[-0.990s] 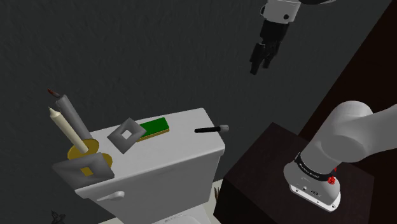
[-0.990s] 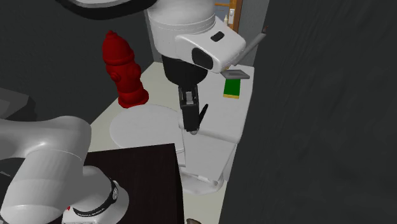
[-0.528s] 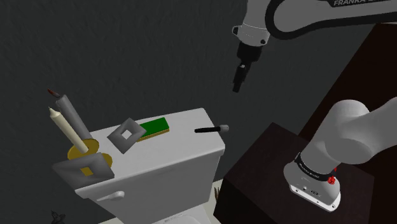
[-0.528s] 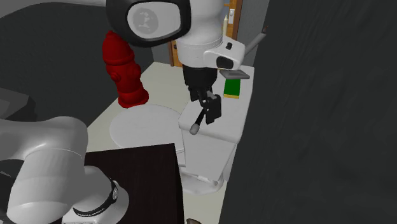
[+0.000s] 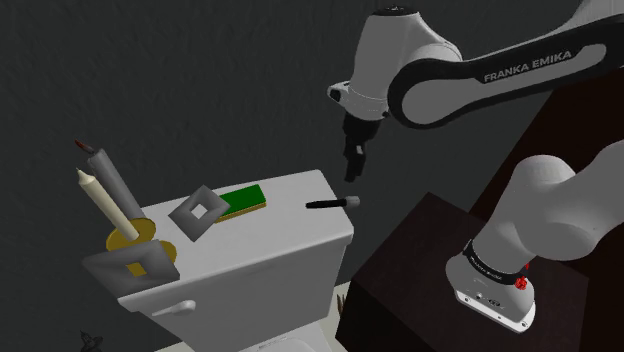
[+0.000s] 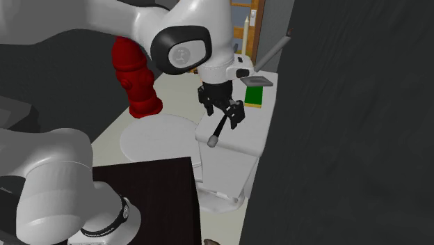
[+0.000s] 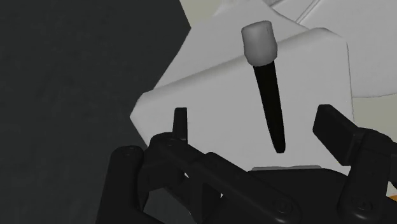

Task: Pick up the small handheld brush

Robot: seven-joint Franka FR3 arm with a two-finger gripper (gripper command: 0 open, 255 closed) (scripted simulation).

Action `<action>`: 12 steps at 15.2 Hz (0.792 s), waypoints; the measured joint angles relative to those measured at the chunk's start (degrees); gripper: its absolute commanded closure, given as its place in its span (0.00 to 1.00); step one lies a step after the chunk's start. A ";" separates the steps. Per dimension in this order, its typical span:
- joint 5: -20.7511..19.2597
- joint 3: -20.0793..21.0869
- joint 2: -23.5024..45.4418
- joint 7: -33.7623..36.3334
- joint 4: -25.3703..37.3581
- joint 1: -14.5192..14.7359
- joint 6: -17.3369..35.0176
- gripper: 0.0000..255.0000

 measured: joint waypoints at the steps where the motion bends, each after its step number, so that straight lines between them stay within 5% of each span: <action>1: -0.32 0.51 1.08 -1.46 -0.77 0.82 2.16 0.00; 5: -1.75 2.71 5.27 -6.39 -3.20 3.88 10.05 0.00; 12: -2.66 3.97 9.61 -6.45 -5.57 4.24 17.10 0.00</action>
